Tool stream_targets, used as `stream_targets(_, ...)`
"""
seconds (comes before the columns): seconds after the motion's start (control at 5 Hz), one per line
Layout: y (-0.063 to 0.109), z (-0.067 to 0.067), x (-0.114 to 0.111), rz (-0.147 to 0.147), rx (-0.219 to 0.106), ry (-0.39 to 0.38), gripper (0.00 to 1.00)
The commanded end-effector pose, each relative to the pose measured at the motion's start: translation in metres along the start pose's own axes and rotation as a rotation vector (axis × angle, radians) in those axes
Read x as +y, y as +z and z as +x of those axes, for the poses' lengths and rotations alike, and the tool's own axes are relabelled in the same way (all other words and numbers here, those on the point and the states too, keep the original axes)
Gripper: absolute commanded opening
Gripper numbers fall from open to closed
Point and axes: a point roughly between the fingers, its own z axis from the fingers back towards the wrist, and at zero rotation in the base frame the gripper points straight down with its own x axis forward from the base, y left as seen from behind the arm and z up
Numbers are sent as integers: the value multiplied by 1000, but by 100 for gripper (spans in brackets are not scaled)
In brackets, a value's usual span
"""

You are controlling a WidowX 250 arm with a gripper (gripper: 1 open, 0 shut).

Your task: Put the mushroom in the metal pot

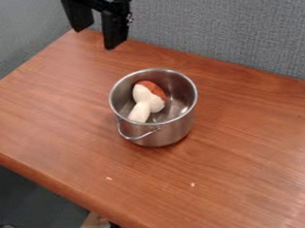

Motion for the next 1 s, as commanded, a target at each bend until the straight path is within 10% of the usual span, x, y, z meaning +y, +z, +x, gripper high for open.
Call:
stream_targets(0.0, -1, 7, 0, 19, -34, -32, 100)
stream_targets(0.6, 9, 30, 15, 7, -7, 69, 100)
stream_targets(0.8, 5, 26, -4, -18, -72, -81, 100)
